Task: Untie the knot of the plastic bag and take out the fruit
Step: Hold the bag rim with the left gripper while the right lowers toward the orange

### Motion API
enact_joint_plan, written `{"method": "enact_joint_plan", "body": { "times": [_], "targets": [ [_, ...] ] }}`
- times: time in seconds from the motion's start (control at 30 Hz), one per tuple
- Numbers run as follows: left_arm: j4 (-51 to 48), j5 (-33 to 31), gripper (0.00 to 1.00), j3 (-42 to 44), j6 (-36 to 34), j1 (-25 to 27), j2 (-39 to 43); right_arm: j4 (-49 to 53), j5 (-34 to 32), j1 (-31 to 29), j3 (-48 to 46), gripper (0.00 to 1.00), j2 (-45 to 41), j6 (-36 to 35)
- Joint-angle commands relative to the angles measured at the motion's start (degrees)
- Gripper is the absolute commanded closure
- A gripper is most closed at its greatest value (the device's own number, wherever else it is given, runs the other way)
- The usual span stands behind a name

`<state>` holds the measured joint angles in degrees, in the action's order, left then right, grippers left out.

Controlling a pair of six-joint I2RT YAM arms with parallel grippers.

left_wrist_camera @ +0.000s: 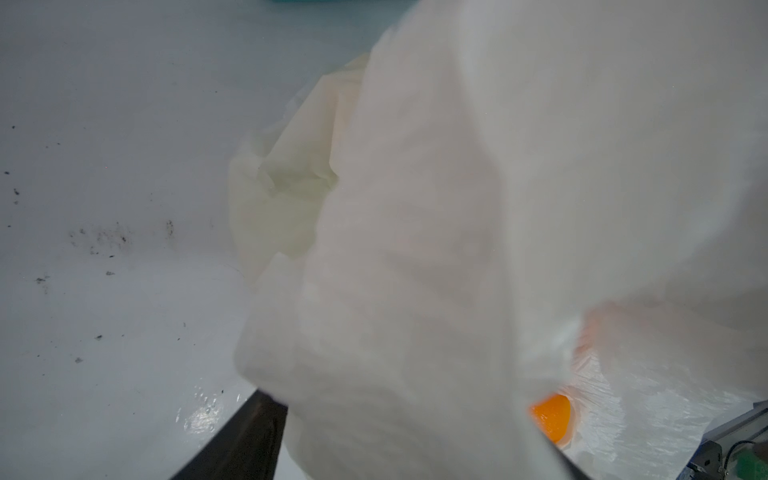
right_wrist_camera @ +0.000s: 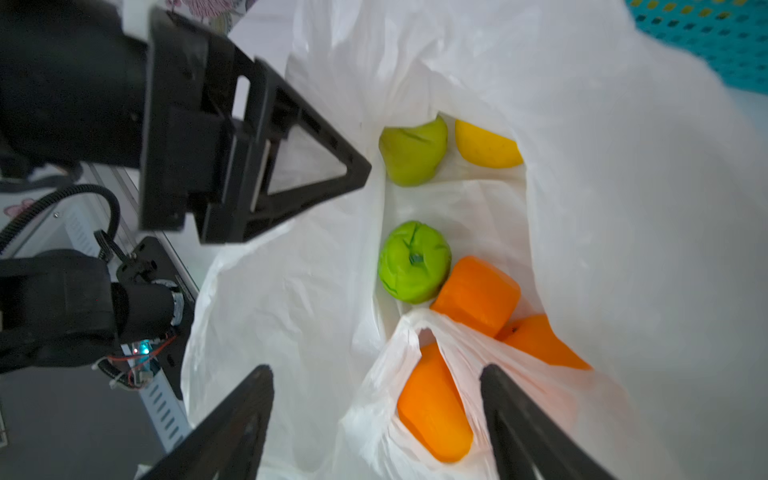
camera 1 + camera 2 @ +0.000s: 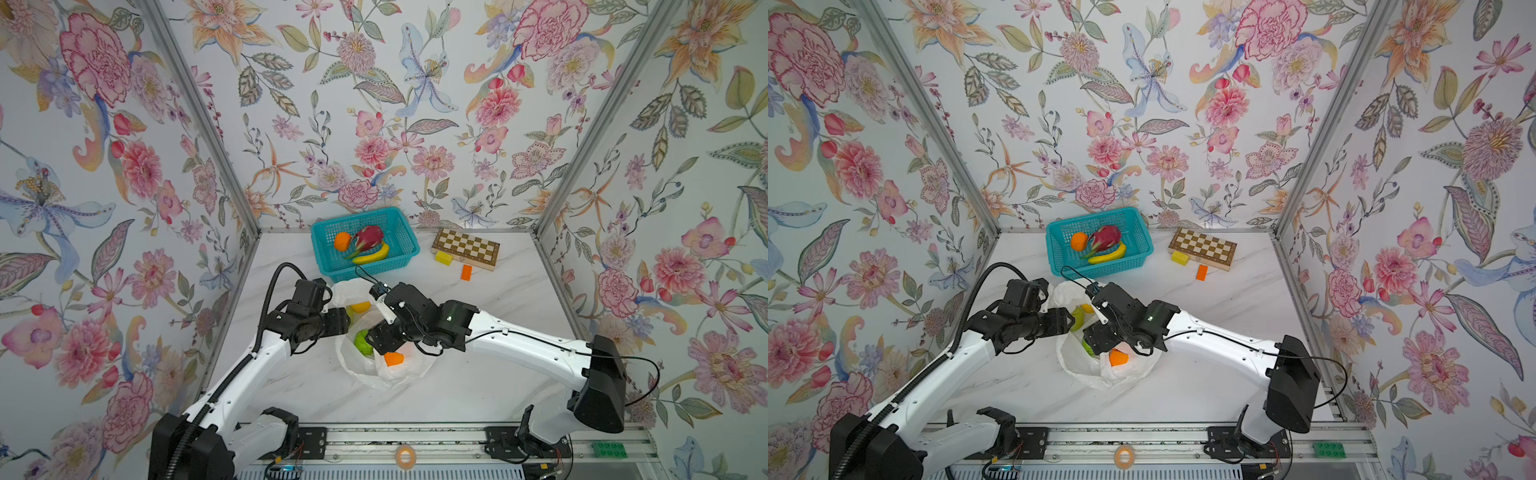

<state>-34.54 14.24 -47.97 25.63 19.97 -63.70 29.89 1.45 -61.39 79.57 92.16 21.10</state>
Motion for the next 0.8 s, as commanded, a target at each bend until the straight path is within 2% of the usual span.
{"method": "enact_joint_plan", "body": {
  "times": [0.0, 0.1, 0.43, 0.77],
  "targets": [
    [0.64, -1.44, 0.28, 0.7, 0.57, 0.35, 1.06, 2.15, 2.44, 2.09, 3.9, 0.3, 5.48, 6.35],
    [0.63, -1.32, 0.28, 0.86, 0.32, 0.34, 1.08, 6.28, 1.37, 2.83, 8.47, 0.34, 10.02, 9.07],
    [1.85, -0.9, 0.27, 0.22, -0.31, 0.34, 0.31, 18.26, -1.08, 5.02, 17.84, 0.39, 20.28, 13.51],
    [1.94, -0.78, 0.27, -0.8, -0.84, 0.39, -0.98, 23.77, -2.57, 6.54, 22.67, 0.38, 27.56, 13.81]
  ]
}}
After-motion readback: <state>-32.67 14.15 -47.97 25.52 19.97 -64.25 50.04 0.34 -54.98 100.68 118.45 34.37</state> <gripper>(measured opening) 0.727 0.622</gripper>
